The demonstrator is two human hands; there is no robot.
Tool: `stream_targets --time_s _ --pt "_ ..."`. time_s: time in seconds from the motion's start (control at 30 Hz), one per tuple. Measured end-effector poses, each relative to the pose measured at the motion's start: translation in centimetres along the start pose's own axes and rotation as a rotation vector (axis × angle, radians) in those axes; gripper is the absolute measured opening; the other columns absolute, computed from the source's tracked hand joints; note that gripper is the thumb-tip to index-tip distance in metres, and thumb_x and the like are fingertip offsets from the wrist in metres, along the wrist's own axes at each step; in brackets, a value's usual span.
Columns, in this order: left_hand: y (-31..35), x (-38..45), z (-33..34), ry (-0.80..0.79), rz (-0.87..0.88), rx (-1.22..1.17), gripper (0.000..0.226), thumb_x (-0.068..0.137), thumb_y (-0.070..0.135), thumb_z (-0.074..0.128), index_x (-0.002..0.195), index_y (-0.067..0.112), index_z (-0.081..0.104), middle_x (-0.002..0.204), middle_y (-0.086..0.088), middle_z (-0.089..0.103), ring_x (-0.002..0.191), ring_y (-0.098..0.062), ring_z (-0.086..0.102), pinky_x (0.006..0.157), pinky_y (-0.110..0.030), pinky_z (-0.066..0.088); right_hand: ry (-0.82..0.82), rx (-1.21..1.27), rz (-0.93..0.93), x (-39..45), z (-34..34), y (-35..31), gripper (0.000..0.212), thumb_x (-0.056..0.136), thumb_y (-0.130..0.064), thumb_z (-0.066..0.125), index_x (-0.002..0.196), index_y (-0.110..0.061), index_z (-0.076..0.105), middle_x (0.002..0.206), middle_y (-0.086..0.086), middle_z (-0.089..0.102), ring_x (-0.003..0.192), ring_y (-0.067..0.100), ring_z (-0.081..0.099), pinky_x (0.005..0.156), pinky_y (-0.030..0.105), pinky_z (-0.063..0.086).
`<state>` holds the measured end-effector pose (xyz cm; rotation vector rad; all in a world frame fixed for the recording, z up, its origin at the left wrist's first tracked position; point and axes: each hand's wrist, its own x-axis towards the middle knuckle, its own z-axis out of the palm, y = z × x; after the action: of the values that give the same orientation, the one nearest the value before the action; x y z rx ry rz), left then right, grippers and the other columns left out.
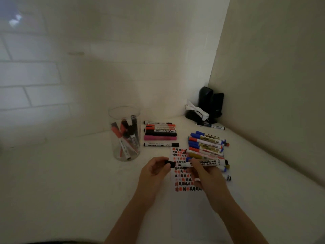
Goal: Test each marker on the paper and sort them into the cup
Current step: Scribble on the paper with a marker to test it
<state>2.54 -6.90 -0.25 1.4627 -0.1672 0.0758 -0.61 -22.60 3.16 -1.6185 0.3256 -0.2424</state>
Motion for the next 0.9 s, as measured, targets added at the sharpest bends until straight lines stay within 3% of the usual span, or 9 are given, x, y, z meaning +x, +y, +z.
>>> stream_targets --time_s 0.13,0.27,0.43,0.73,0.9 --pt "-0.3 0.2 -0.1 0.028 -0.008 -0.069 0.014 0.090 0.011 0.063 0.104 0.013 0.066 0.098 0.003 0.073 0.096 -0.012 0.068 0.082 -0.022 0.053 0.055 0.022 0.028 0.0 0.7 0.3 0.018 0.087 -0.033 0.065 0.093 -0.016 0.068 0.074 -0.002 0.072 0.057 0.003 0.064 0.053 0.019 0.047" --pt "-0.2 0.3 0.0 -0.002 0.002 -0.083 0.013 0.089 0.009 0.063 0.102 0.010 0.067 0.096 0.002 0.073 0.095 -0.012 0.068 0.080 -0.020 0.053 0.036 0.061 0.047 -0.1 1.0 0.4 0.022 0.086 -0.034 0.066 0.096 -0.014 0.068 0.079 0.000 0.071 0.061 0.003 0.064 0.053 0.018 0.047" --pt "-0.3 0.3 -0.2 -0.059 0.005 -0.057 0.013 0.089 0.012 0.065 0.101 0.013 0.068 0.097 0.001 0.073 0.096 -0.013 0.068 0.088 -0.028 0.054 -0.022 0.072 0.007 -0.2 1.7 0.6 0.025 0.086 -0.031 0.067 0.098 -0.009 0.068 0.076 0.003 0.070 0.057 0.004 0.060 0.049 0.016 0.044" --pt "-0.6 0.4 -0.3 -0.007 0.015 -0.071 0.014 0.084 0.009 0.070 0.098 0.012 0.071 0.093 0.001 0.074 0.092 -0.012 0.069 0.087 -0.028 0.055 -0.037 0.031 -0.055 0.3 2.4 0.5 0.028 0.082 -0.036 0.070 0.089 -0.009 0.070 0.069 -0.002 0.069 0.057 0.003 0.059 0.055 0.017 0.046" --pt "-0.6 0.5 -0.2 0.050 -0.016 -0.195 0.015 0.086 0.008 0.067 0.100 0.010 0.070 0.097 -0.005 0.074 0.096 -0.019 0.070 0.089 -0.031 0.054 -0.057 0.105 -0.012 0.2 3.3 -0.1 0.025 0.082 -0.032 0.070 0.090 -0.008 0.069 0.073 0.003 0.070 0.066 0.013 0.061 0.060 0.023 0.048"
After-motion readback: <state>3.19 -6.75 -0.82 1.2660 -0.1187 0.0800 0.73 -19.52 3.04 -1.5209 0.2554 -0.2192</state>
